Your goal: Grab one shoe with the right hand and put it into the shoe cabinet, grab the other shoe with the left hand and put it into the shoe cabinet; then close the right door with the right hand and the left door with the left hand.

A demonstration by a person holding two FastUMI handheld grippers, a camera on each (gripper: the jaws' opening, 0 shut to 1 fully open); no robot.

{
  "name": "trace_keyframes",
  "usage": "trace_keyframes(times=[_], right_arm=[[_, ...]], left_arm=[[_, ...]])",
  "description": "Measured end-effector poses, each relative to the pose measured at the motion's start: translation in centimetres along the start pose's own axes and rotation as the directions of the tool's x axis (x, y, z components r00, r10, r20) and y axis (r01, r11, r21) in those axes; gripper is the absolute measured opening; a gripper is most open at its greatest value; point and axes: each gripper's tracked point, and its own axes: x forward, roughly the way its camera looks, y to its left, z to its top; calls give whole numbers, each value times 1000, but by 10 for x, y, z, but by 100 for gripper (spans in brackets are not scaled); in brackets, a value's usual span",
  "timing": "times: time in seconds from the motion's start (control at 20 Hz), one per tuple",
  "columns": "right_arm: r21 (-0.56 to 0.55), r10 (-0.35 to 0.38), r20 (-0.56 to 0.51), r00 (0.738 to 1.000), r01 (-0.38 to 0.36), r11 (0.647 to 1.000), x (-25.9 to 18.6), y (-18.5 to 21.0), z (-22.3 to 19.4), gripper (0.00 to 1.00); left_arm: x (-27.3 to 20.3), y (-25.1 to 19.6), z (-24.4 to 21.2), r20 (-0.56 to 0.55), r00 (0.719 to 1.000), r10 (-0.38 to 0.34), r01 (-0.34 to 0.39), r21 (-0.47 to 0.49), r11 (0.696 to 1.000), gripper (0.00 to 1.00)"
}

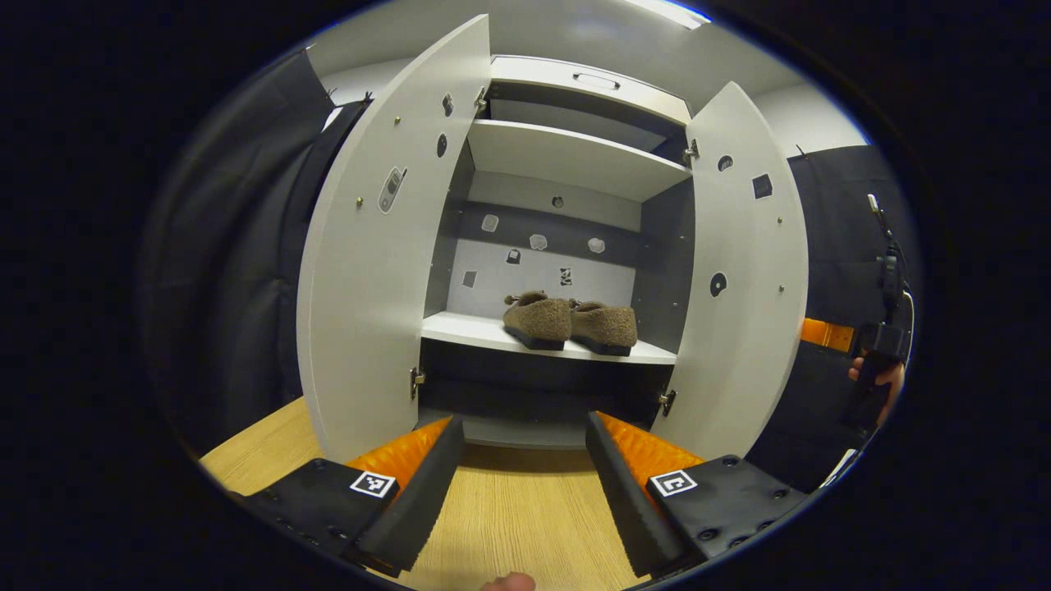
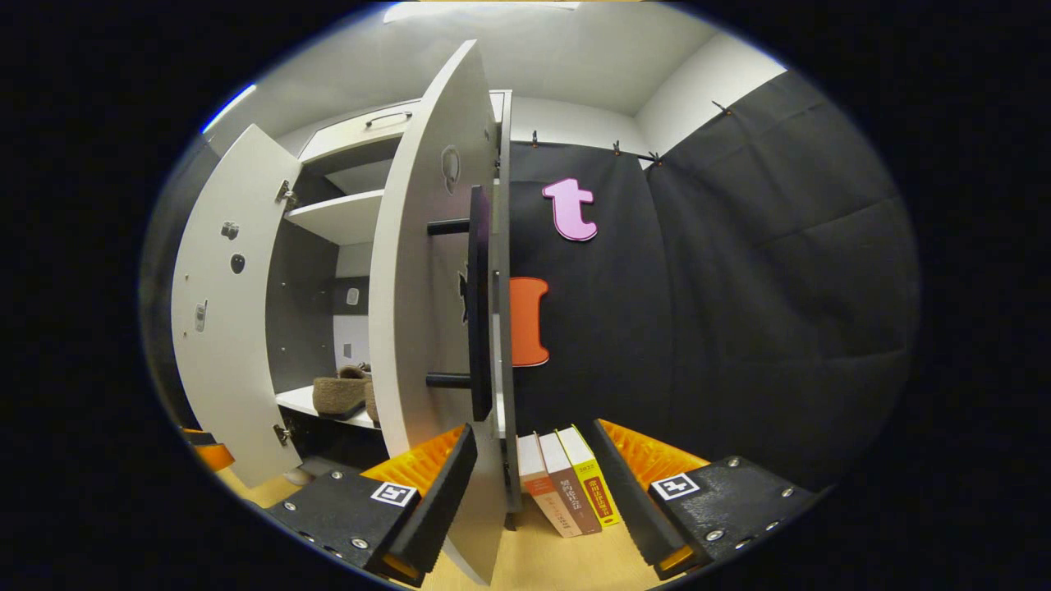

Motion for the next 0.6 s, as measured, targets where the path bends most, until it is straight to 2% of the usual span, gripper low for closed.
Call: trace_keyframes(times=[0.35, 0.6], right_arm=[[24, 111, -1, 994, -111, 994, 20, 70, -6, 88], [49, 160, -4, 987, -160, 986, 44, 101, -16, 89]], left_arm=[[-1, 33, -1, 1, 999, 38, -38, 15, 999, 97], [3, 56, 2, 5, 998, 62, -62, 20, 998, 96]])
